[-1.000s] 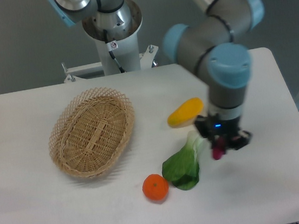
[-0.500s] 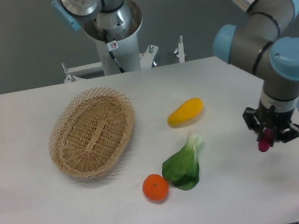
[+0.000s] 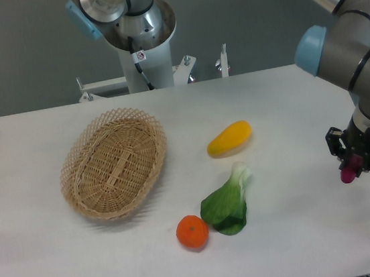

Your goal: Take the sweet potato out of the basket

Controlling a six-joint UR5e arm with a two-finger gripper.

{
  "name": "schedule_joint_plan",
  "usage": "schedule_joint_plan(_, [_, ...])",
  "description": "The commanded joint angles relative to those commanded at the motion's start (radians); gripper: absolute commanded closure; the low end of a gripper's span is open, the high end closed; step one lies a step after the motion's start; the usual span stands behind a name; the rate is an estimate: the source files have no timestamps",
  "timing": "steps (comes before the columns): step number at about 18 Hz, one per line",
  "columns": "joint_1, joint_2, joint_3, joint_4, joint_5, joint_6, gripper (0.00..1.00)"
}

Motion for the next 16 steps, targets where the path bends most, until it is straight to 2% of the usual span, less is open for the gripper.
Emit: schedule_joint_plan(16, [-0.005,0.006,-0.025,0.015,0.023,-0.002,0.63])
